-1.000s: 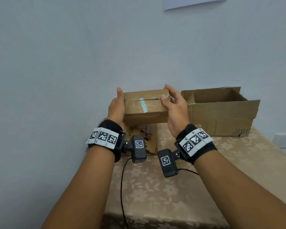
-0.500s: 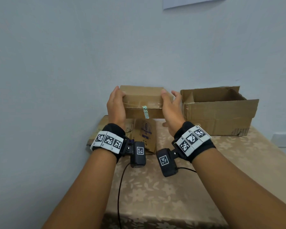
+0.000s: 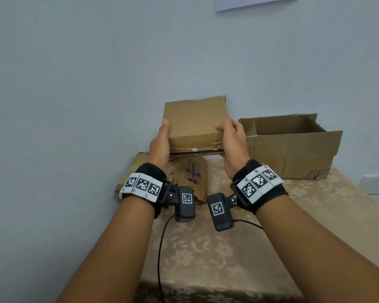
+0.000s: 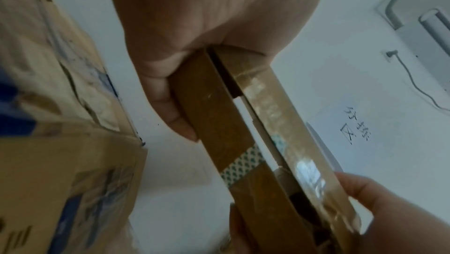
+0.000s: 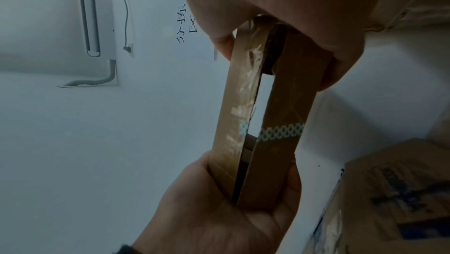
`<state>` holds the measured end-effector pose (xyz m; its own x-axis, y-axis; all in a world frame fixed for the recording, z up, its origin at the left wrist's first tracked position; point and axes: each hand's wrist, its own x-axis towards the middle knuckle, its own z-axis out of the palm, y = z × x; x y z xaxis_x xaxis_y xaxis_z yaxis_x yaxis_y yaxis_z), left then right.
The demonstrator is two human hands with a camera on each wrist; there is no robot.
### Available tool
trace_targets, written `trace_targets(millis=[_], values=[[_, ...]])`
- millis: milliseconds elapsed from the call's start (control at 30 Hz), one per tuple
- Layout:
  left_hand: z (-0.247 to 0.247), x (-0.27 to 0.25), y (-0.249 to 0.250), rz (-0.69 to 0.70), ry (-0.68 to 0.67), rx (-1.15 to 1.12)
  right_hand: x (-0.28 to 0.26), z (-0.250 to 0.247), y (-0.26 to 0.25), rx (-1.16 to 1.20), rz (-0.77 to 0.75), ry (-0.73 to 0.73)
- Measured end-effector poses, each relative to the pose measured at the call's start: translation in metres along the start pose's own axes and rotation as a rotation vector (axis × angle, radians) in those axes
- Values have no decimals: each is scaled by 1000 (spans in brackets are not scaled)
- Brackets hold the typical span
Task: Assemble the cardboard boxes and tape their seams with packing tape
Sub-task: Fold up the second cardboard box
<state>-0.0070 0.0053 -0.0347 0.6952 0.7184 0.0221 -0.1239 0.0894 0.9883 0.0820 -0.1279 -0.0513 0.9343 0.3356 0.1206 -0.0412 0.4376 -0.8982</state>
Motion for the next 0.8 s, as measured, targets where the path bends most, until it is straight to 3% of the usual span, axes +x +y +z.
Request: trace_targets(millis=[167, 433, 567, 800], values=[[3, -5, 2, 47, -40, -133, -1, 0, -3, -38, 30, -26], [-15, -3, 4, -6, -144, -109, 0, -16, -19, -59, 285, -191], [-16, -6, -1, -66, -150, -1, -4, -15, -14, -99, 268, -171], [-11, -3, -1, 67, -105, 87, 0, -23, -14, -123, 197, -137]])
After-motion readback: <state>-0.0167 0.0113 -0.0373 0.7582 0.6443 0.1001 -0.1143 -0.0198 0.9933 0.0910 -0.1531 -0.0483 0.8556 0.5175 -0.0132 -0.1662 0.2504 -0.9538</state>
